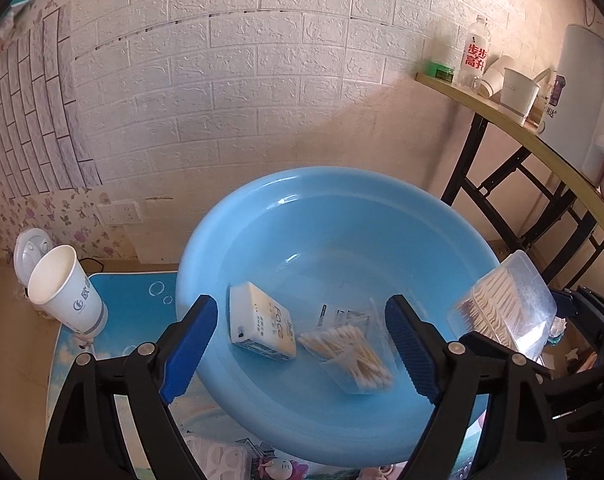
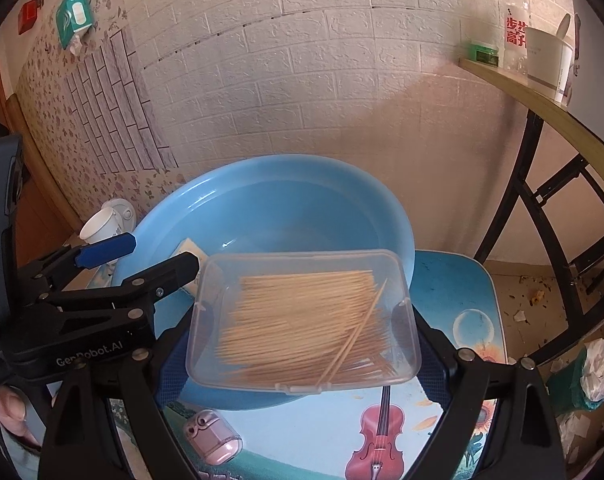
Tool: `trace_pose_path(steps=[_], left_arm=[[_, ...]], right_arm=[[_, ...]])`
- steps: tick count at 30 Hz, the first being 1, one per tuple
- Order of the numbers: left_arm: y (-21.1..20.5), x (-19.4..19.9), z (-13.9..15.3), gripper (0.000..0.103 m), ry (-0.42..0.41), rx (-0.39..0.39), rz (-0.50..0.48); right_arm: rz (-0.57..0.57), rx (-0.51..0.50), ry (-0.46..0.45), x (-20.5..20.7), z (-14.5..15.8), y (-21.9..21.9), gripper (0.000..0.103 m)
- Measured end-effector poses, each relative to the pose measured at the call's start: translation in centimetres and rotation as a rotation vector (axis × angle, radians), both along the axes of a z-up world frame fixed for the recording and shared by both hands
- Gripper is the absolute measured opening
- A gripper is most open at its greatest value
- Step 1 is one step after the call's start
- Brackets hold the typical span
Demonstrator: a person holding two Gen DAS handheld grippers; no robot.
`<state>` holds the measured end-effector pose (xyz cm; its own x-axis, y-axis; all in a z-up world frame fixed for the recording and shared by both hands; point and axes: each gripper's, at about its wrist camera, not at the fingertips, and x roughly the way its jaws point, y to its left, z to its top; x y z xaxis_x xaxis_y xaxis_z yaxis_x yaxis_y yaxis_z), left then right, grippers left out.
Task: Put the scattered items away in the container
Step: 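Lower the tissue pack with the left tool while the right tool lowers the toothpick box into the basin, then open both tools and withdraw them from the basin over the table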
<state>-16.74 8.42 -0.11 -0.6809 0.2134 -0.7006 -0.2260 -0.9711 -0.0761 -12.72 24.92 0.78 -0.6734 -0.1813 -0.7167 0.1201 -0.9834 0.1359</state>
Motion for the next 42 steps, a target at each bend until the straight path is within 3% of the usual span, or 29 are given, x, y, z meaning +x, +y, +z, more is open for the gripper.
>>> trace_pose_path(steps=[4, 26, 29, 38, 42], left_arm=[[-1.0, 0.2, 0.4, 0.089, 0.009, 0.007, 0.024], [-4.4, 0.0, -0.1, 0.089, -0.006, -0.008, 0.096], [-4.5, 0.0, -0.1, 0.09, -0.009, -0.007, 0.099], [-5.4, 1.1, 0.5, 0.094, -0.004, 0.004, 0.121], [-5.8, 2.1, 1.1, 0.098, 0.006, 0.005, 0.134]], right_arm=[[0.011, 0.016, 0.006, -0.1, -0.1, -0.5, 0.093], [0.065, 0.023, -0.025, -2.8, -2.6, -3.3, 0.093], [0.06, 0.033, -0.031, -3.0, -2.7, -3.5, 0.103], [0.041, -0.011, 0.017, -1.7, -1.2, -3.3, 0.103], [0.033, -0.073, 0.08, -0.4, -0.1, -2.4, 0.103]])
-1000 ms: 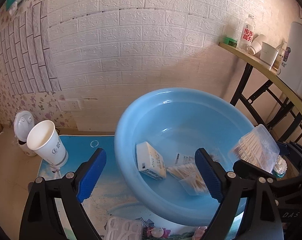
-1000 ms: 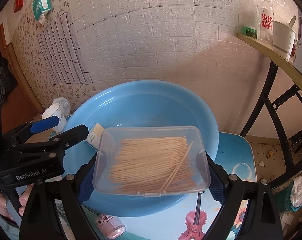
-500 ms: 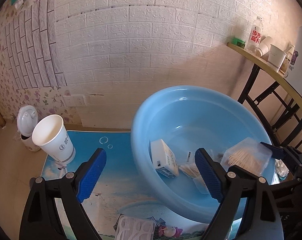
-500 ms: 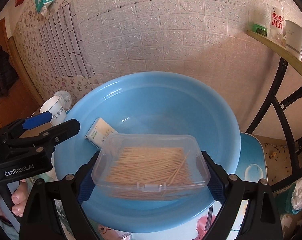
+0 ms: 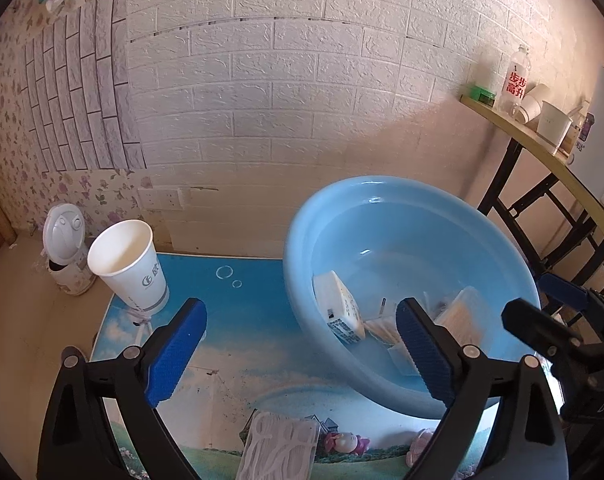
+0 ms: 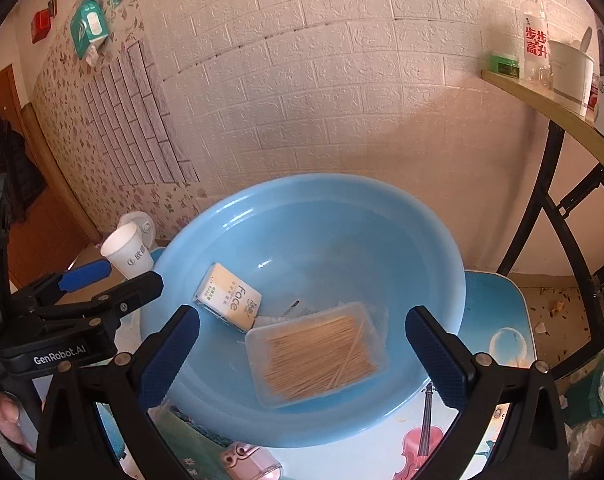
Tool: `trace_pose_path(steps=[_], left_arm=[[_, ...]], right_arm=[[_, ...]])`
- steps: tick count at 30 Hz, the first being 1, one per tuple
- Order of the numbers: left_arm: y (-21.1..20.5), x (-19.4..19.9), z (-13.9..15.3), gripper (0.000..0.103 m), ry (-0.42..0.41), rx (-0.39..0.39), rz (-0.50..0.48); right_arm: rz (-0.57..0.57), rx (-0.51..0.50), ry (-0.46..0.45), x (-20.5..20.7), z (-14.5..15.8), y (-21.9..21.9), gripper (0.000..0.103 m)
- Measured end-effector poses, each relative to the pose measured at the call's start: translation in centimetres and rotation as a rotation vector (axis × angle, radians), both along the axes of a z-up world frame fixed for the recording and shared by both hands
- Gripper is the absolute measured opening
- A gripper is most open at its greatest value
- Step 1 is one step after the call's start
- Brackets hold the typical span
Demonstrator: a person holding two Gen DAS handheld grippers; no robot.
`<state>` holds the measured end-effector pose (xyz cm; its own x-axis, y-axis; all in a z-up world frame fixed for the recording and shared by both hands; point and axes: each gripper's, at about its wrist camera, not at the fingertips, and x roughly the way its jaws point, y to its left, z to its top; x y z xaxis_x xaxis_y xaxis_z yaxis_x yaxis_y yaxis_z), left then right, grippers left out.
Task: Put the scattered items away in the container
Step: 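Open both tools and withdraw them from the basin over the table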
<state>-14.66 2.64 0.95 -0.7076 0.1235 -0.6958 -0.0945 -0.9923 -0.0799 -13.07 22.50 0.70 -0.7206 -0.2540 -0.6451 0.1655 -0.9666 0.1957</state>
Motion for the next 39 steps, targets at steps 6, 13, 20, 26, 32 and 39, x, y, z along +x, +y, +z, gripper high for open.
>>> trace_pose_path(steps=[6, 13, 20, 26, 32, 39], left_arm=[[-0.4, 2.4, 1.3, 0.1, 0.028, -0.002, 0.023], [-1.2, 5.6, 2.3, 0.102, 0.056, 0.013, 0.042], [-1.4, 9.0, 3.2, 0.103, 0.098, 0.002, 0.041], [-1.4, 11.7, 2.9, 0.103, 0.117, 0.023, 0.032], [-0.6, 13.4, 2.5, 0.103, 0.117, 0.033, 0.009], [-0.4, 15.2, 3.3, 0.103, 0.138, 0.031, -0.027]], right_arm=[[-0.006, 0.034, 0.059, 2.8, 1.8, 0.3, 0.103], [0.008, 0.128, 0.143, 7.3, 3.3, -0.3, 0.103], [0.028, 0.139, 0.18, 11.6, 2.8, -1.2, 0.103], [0.022, 0.083, 0.142, 14.3, 2.0, -0.9, 0.103], [-0.076, 0.153, 0.165, 16.2, 2.4, -0.9, 0.103], [-0.075, 0.034, 0.018, 16.7, 0.2, -0.6, 0.103]])
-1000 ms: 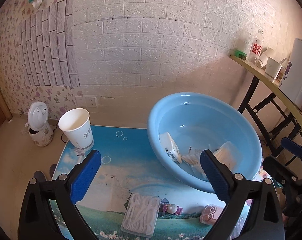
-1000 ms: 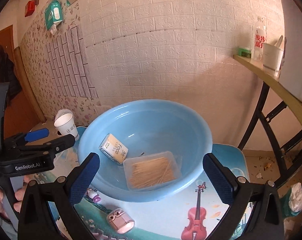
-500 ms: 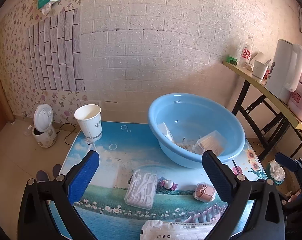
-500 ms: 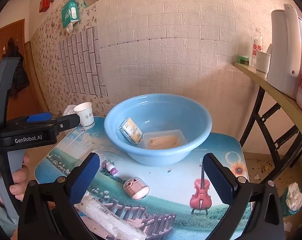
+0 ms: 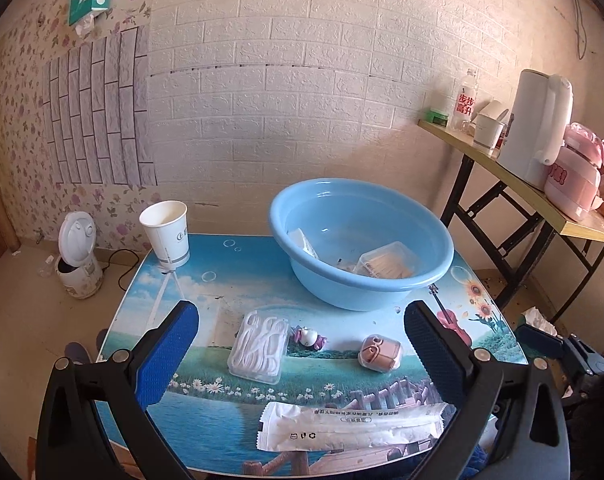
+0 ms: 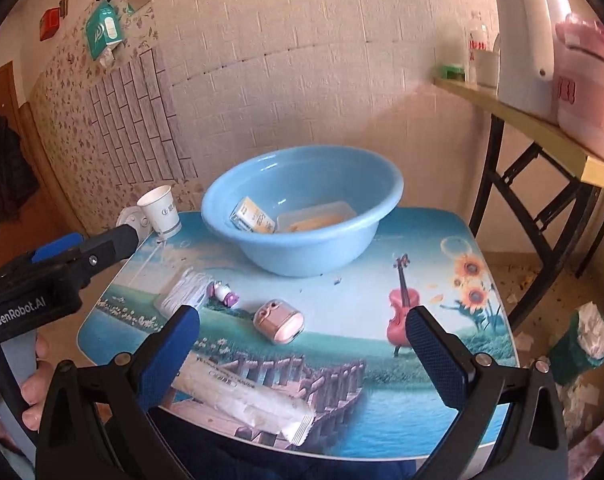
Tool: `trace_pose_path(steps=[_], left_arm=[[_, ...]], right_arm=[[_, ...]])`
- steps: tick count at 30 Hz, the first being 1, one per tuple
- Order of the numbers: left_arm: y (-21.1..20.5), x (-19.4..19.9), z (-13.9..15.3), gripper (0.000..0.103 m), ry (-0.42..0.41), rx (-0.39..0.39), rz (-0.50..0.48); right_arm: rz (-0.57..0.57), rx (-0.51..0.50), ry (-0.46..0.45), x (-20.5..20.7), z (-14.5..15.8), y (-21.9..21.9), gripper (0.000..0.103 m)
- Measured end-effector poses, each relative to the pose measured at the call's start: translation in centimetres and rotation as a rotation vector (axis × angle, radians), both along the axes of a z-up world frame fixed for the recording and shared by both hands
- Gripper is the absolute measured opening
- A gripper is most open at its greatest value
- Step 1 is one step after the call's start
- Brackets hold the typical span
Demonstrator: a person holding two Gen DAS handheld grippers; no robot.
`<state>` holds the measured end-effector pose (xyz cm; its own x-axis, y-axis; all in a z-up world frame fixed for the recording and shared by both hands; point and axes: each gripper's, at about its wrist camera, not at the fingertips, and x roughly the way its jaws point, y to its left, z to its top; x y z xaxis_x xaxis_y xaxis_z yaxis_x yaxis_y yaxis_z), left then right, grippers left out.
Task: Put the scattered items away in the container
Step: 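Open both tools and withdraw them from the basin over the table, then move the right tool toward the long white wrapped packet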
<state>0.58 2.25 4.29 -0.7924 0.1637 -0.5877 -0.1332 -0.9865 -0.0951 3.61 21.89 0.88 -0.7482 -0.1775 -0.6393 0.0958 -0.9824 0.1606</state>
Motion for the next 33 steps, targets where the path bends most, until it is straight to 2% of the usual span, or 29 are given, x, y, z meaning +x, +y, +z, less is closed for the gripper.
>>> trace_pose_path(steps=[13, 24, 33], left_arm=[[-0.9, 1.9, -1.2, 0.103, -0.041, -0.004, -0.02], [-1.0, 2.5, -2.3, 0.103, -0.063, -0.015, -0.026], [-2.1, 2.6, -3.7, 0.103, -0.096, -0.02, -0.007]], right_arm=[[0.001, 0.057, 0.001, 1.4, -0.1, -1.7, 0.103], [0.016, 0.045, 0.013, 2.1, -0.2, -1.8, 0.103], [0.005, 0.035, -0.025, 2.4, -1.6, -1.2, 0.103]])
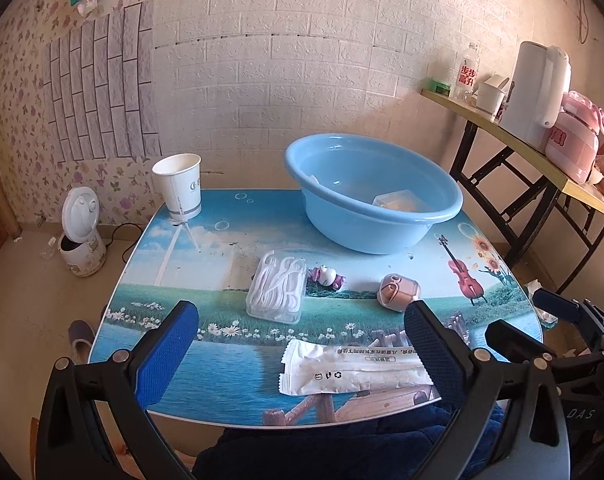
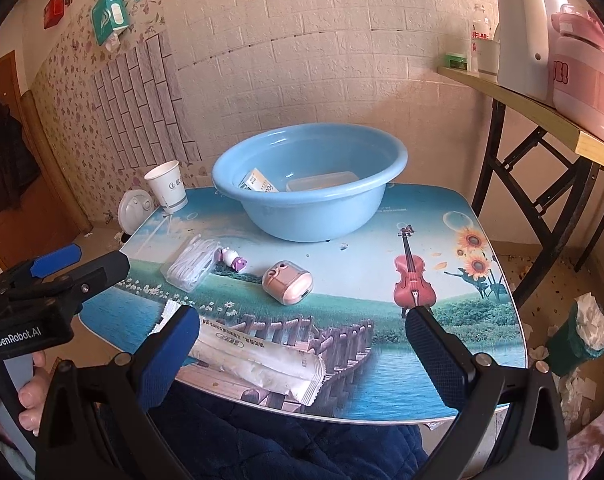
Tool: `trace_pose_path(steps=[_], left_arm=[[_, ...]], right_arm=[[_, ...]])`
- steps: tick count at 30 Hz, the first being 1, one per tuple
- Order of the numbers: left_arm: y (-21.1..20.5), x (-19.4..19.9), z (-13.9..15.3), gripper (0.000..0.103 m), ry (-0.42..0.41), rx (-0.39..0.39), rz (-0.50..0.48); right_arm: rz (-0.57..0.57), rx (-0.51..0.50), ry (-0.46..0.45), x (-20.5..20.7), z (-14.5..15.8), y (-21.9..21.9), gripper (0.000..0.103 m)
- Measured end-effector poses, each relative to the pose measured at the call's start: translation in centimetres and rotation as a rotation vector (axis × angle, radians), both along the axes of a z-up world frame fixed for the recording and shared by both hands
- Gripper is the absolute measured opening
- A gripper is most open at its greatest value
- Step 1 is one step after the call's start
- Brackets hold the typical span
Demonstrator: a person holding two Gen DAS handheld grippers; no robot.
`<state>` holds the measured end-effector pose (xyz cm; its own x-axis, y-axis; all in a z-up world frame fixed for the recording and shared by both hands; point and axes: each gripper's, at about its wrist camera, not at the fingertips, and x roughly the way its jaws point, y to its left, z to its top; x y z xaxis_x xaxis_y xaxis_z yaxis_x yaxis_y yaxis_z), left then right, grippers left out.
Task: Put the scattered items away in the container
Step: 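Move the right tool toward the long white wrapped packet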
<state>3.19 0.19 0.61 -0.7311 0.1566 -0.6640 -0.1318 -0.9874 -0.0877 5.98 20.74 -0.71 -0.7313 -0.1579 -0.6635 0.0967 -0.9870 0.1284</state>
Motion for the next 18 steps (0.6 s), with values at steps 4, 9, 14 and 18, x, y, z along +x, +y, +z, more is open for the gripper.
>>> trace_pose_path(steps=[4, 9, 14, 18], left_arm=[[-0.4, -0.1, -0.5, 0.103, -0.015, -0.003, 0.006], [-0.5, -0.1, -0.9, 0.103, -0.022, -0.005, 0.006], [-0.4, 0.0, -1.2, 0.103, -0.029, -0.004, 0.002], [0.0, 0.0, -1.4, 0.103, -0.035, -0.008, -0.007]], right_arm=[[0.007, 0.004, -0.006, 0.0, -0.3, -0.1, 0.103], [0.018, -0.002, -0.011, 0.1, -0.6, -0.4, 0.103], [0.03, 0.001, -0.005, 0.1, -0.5, -0.8, 0.103], [0.034, -0.001, -0.014, 0.0, -0.7, -0.9, 0.103]])
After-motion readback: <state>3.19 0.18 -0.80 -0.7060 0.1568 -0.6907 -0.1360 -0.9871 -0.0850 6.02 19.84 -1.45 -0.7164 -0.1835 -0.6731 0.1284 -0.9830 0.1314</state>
